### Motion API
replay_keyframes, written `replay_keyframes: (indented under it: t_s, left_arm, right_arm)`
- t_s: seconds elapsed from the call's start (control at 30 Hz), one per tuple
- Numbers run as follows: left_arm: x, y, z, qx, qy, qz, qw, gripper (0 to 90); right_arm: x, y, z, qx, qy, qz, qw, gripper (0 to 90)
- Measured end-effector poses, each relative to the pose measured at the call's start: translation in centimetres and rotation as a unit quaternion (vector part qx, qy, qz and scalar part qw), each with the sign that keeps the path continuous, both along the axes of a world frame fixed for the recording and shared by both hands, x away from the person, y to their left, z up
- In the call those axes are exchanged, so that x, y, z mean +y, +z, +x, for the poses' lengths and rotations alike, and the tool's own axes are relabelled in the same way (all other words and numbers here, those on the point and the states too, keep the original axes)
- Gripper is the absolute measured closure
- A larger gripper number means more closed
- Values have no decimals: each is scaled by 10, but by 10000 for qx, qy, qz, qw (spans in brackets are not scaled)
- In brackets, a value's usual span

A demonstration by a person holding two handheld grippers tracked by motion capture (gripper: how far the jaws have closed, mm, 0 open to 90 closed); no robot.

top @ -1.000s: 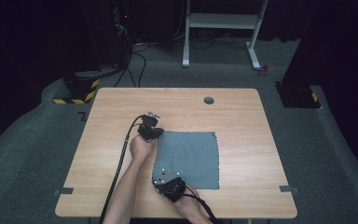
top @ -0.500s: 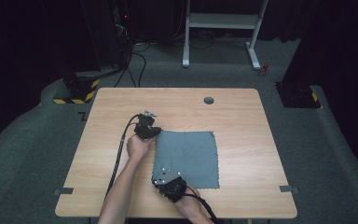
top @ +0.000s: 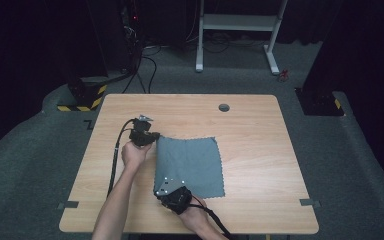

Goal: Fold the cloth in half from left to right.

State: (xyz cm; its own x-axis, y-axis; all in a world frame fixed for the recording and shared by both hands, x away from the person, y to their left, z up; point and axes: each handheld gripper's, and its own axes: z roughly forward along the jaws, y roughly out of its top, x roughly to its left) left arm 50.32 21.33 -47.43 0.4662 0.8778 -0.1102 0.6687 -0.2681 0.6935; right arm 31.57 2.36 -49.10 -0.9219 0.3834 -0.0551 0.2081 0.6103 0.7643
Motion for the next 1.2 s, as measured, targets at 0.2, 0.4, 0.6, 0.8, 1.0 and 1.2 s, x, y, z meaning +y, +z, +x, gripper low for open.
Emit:
replay_keyframes:
  t_s: [0.2, 0.4, 0.6, 0.8, 1.0, 1.2]
  left_arm:
    - [13, 10, -5, -49, 83, 38, 9999, 894]
    - [3, 7, -3, -87, 17, 35, 10000, 894]
    - [-13, 1, -2, -78, -47, -60, 9999, 894]
    - [-32, 7, 1, -153, -276, -18, 9995, 894]
    - [-46, 3, 3, -116, -345, 7, 9993, 895]
    - [-62, 6, 5, -178, -493, 47, 9986, 897]
  right_arm:
    - [9, 9, 1, 18, 133, 179, 9997, 900]
    - [0, 7, 2, 82, 59, 269, 9996, 900]
    - [-14, 4, 3, 115, -58, 304, 9995, 900]
    - [-31, -4, 2, 217, -222, 391, 9988, 900]
    - [-49, -8, 2, 256, -364, 456, 9980, 900]
    - [-65, -11, 1, 277, -513, 502, 9970, 900]
